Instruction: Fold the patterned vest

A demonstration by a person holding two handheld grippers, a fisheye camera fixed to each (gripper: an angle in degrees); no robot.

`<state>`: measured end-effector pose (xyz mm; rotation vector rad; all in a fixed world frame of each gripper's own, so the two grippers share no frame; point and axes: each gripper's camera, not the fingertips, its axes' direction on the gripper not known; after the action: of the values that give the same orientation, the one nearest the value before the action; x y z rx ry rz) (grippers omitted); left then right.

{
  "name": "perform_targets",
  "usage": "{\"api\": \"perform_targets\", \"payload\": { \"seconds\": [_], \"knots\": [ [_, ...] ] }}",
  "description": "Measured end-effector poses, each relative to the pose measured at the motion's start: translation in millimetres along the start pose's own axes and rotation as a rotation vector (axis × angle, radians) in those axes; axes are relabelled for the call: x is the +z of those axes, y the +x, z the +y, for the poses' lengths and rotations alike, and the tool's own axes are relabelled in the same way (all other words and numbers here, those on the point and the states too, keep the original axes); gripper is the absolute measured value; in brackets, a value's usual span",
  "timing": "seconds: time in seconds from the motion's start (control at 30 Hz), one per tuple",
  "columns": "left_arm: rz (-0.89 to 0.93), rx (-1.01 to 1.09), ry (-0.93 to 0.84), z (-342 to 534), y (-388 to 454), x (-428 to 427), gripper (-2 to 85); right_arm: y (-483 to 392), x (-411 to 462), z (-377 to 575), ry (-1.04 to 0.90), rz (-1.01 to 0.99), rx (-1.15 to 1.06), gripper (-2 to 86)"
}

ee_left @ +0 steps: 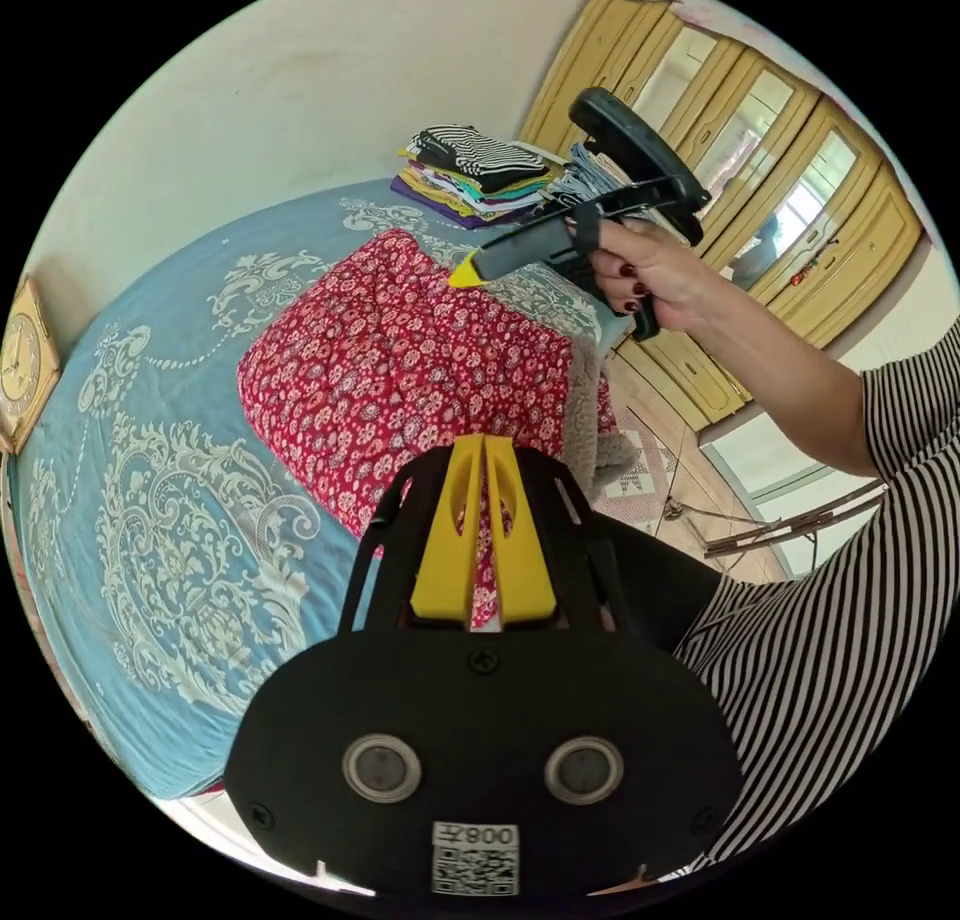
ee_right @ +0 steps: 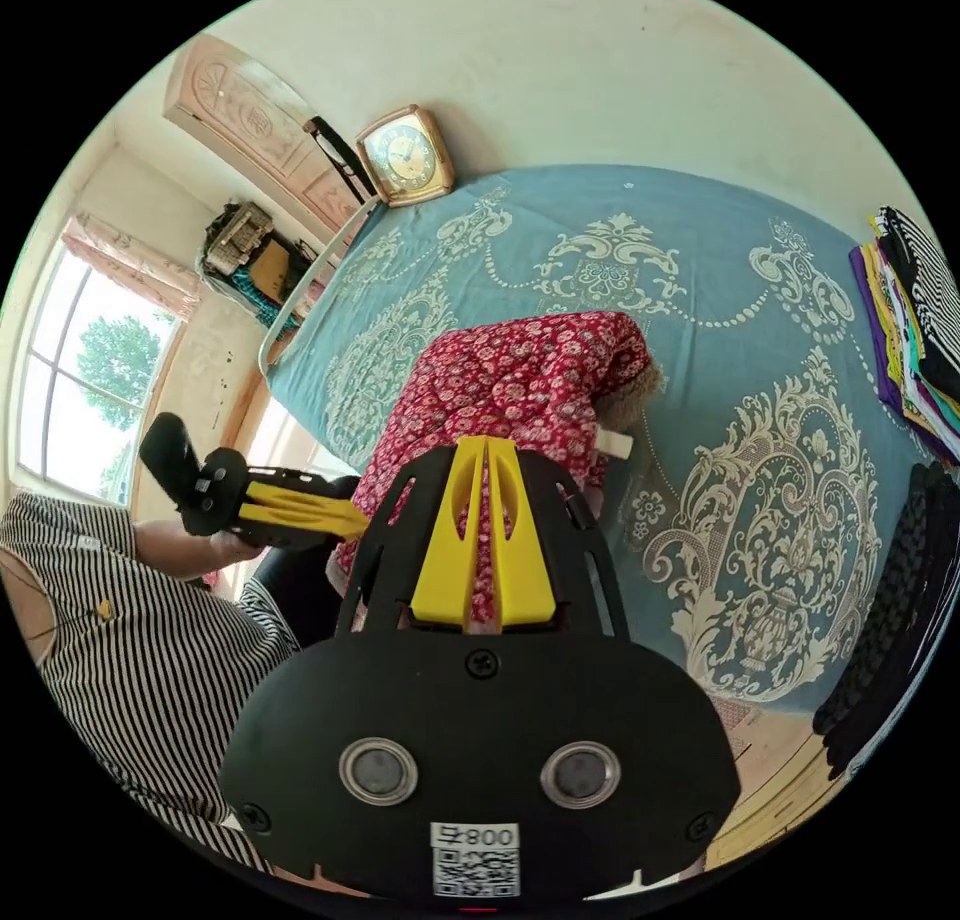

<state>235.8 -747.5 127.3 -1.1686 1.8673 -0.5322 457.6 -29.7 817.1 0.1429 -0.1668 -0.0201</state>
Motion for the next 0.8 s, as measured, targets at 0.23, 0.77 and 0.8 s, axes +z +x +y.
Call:
{"api": "perform_targets", "payload": {
  "seconds": [0.23, 0.77, 0.8],
  "knots": [
    [0.109, -0.121, -0.104, 6, -59, 22, 0.7, 36, 42, 48, -0.085, -0.078, 0.152, 0.5],
    [0.714, -0.769, 0.11, 72, -266, 27, 22.1, 184, 6, 85, 0.054, -0.484, 0.413, 20.3],
    [0.728, -0.779, 0.1, 72, -270, 32, 22.3, 195, 16, 84, 0.006, -0.515, 0.435, 21.2]
  ]
}}
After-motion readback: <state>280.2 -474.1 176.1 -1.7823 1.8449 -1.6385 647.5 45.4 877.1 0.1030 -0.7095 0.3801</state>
